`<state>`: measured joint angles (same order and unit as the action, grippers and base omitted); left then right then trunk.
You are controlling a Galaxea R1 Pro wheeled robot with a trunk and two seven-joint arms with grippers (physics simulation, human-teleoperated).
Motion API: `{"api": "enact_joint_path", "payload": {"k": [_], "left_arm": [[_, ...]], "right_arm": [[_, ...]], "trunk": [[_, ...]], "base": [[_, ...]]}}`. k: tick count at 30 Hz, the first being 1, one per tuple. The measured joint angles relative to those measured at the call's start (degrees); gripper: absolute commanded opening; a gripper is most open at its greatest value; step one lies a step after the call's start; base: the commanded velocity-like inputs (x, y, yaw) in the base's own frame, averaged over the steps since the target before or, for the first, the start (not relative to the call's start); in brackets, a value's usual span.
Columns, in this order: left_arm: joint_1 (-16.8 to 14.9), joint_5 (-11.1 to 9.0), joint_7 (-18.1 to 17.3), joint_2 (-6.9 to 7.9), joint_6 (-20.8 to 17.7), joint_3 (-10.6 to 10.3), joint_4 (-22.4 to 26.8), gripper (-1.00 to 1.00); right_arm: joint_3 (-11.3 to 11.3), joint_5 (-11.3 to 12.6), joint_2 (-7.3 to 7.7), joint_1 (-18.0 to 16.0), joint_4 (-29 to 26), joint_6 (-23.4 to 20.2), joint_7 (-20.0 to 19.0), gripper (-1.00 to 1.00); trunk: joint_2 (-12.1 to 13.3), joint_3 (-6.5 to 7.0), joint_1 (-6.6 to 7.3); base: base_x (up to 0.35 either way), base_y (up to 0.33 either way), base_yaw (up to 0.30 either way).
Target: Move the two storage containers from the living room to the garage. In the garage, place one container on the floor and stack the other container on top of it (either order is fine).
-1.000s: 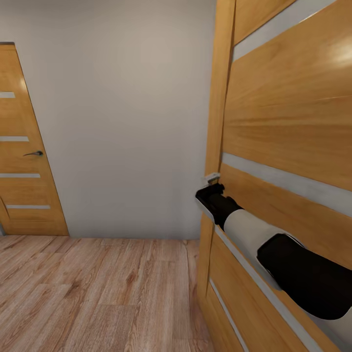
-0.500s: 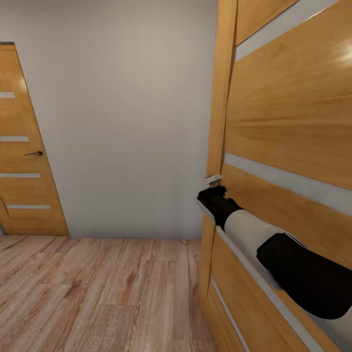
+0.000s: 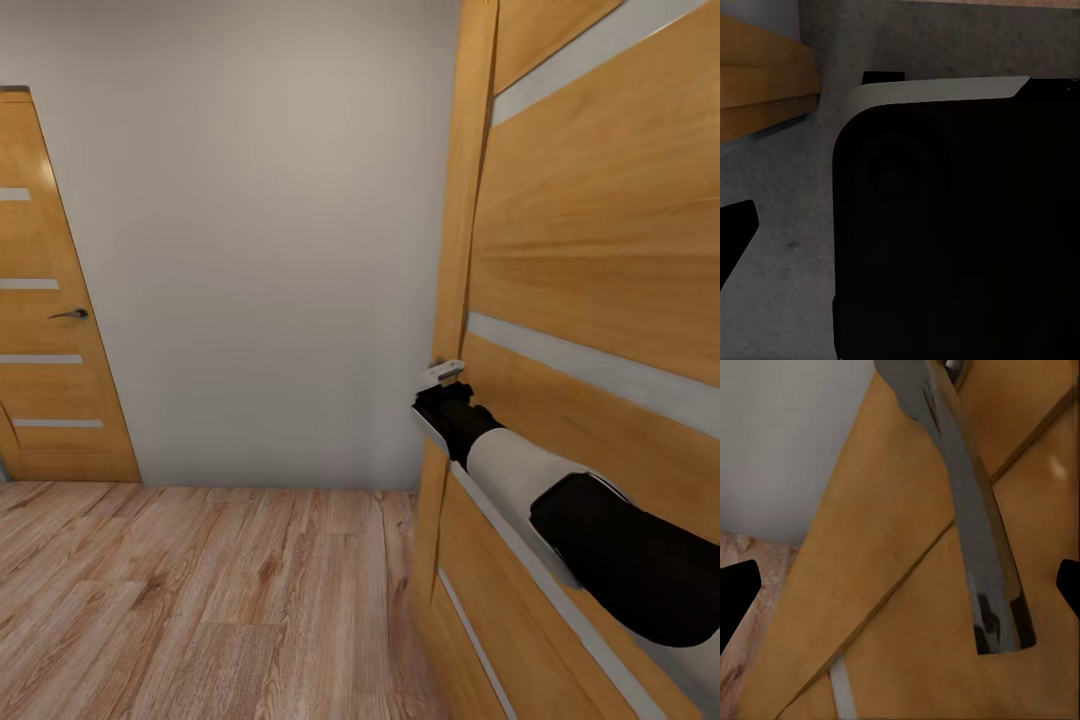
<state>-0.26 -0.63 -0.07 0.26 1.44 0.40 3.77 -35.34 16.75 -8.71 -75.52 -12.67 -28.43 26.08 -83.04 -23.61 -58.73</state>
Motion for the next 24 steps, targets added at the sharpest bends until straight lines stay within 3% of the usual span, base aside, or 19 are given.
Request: {"api": "enact_joint_path", "payload": {"k": [5, 11, 24], "left_arm": [[0.0, 0.0, 0.02, 0.0, 0.0, 0.0, 0.01, 1.0], [0.0, 0.0, 0.01, 0.0, 0.0, 0.0, 0.0, 1.0], [0.0, 0.0, -0.01, 0.0, 0.0, 0.0, 0.01, 1.0]], "right_arm": [[0.07, -0.22, 1.87, -0.02, 0.03, -0.08, 0.06, 1.0], [-0.04, -0.25, 2.61, -0.02, 0.02, -0.01, 0.04, 1.0], [0.18, -0.17, 6.85, -0.01, -0.13, -0.02, 0.07, 1.0]], "trunk": [[0.0, 0.0, 0.0], [0.0, 0.0, 0.0], [0.0, 0.0, 0.0]], "base": [[0.0, 0.0, 0.0], [0.0, 0.0, 0.0], [0.0, 0.0, 0.0]]}}
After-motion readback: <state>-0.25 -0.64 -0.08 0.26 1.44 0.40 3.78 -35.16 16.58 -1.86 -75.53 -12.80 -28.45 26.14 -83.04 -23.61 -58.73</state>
